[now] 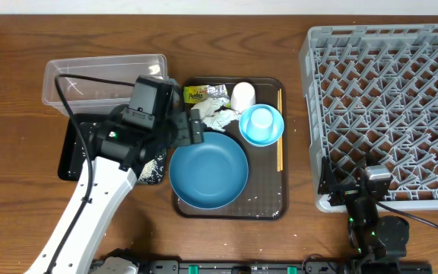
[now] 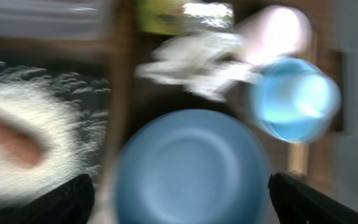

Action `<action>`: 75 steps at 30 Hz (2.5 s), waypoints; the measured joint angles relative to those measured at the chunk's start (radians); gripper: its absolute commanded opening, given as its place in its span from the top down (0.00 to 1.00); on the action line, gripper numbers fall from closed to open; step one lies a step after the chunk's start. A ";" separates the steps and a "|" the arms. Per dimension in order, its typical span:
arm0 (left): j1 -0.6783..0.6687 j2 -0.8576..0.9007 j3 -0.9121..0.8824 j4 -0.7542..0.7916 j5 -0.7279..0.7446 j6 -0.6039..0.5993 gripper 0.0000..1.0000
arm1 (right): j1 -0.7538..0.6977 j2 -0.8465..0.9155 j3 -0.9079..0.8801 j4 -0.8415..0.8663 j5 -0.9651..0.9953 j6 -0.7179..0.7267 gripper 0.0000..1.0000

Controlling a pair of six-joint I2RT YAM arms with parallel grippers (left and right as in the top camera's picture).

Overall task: Sort waste into correct bins and load items into the dishwasher rack
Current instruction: 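Move the carrot with the left gripper and drop it on the black tray, then reach the right gripper to the light-blue cup and grasp it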

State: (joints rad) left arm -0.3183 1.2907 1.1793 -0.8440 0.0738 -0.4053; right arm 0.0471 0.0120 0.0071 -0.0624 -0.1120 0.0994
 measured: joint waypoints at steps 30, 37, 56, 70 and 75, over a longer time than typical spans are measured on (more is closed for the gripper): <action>0.538 0.000 0.000 -0.256 -0.336 -0.220 0.02 | 0.000 0.000 0.000 0.071 -0.502 0.618 0.01; 0.538 0.000 0.000 -0.257 -0.336 -0.220 0.02 | 0.000 0.001 0.002 0.391 -0.694 1.032 0.01; 0.538 0.000 0.000 -0.257 -0.336 -0.220 0.02 | 0.075 0.846 0.959 -0.591 -0.563 0.435 0.01; 0.538 0.001 0.000 -0.256 -0.336 -0.220 0.02 | 0.541 1.621 1.415 -0.828 0.229 0.256 0.01; 0.538 0.001 0.000 -0.256 -0.336 -0.220 0.02 | 0.539 1.729 1.415 -0.815 0.294 0.312 0.01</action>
State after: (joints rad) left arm 0.2199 1.2915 1.1793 -1.1004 -0.2623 -0.6258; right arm 0.5861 1.7409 1.4220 -0.8772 0.1825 0.4118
